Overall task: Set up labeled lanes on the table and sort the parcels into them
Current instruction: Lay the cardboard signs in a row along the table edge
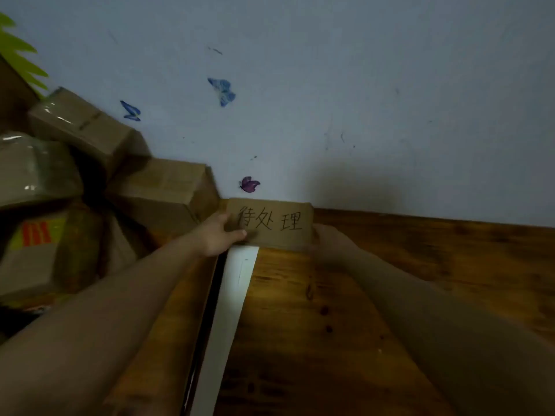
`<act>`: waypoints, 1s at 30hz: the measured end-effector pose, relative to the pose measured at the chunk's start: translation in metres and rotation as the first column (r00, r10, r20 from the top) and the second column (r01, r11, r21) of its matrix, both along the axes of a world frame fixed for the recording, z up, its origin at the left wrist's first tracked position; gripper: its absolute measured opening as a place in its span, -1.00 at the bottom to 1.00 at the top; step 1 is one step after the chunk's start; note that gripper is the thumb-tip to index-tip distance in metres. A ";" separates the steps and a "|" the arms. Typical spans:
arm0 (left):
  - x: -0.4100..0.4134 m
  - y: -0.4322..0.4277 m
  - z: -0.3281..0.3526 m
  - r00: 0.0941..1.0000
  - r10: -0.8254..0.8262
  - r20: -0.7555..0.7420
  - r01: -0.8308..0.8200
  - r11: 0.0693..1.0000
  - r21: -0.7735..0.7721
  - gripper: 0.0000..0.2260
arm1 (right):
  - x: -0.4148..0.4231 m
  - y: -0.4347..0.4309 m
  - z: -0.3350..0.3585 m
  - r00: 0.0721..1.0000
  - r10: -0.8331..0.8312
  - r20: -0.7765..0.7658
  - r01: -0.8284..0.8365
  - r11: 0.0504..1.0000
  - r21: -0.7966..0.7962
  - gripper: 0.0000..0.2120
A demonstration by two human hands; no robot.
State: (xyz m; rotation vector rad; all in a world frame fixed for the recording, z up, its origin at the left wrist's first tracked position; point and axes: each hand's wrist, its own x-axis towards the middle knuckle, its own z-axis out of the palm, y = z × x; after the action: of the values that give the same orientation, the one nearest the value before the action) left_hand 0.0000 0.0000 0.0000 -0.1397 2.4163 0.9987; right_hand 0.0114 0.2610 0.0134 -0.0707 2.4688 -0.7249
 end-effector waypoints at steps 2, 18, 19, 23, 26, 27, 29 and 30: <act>-0.012 -0.001 -0.015 0.999 0.037 0.029 -0.037 0.999 -0.007 -0.20 | -0.009 -0.004 -0.011 1.000 -0.006 0.017 0.006 1.000 0.028 -0.42; -0.022 0.019 -0.018 0.933 0.361 -0.004 -0.359 0.930 0.079 -0.49 | -0.024 -0.020 -0.040 0.980 -0.197 0.031 0.199 0.978 -0.071 -0.40; -0.022 0.019 -0.015 0.930 0.368 -0.015 -0.366 0.928 0.075 -0.51 | -0.023 -0.018 -0.038 0.979 -0.203 0.017 0.204 0.976 -0.073 -0.40; -0.017 0.027 -0.006 0.951 0.304 -0.049 -0.303 0.952 0.038 -0.50 | -0.018 -0.004 -0.028 0.974 -0.215 -0.078 0.211 0.976 -0.053 -0.46; -0.013 0.051 0.004 0.986 0.155 -0.057 -0.158 0.987 -0.040 -0.43 | -0.014 0.015 -0.022 0.952 -0.275 -0.132 0.270 0.961 -0.058 -0.54; -0.012 0.062 0.006 0.993 0.110 -0.044 -0.112 0.993 -0.047 -0.40 | -0.012 0.024 -0.021 0.945 -0.295 -0.140 0.290 0.956 -0.053 -0.56; -0.011 0.083 0.008 0.999 0.049 -0.023 -0.050 0.998 -0.049 -0.37 | -0.009 0.043 -0.019 0.933 -0.326 -0.154 0.324 0.945 -0.035 -0.56; -0.011 0.092 0.007 0.999 0.024 -0.021 -0.025 0.998 -0.054 -0.36 | -0.007 0.053 -0.020 0.929 -0.334 -0.159 0.335 0.942 -0.023 -0.55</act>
State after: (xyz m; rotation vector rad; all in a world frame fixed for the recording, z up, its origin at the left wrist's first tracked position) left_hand -0.0107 0.0923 0.0071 -0.1797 2.4668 0.9497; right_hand 0.0043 0.3144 -0.0064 0.3152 2.6697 -0.8852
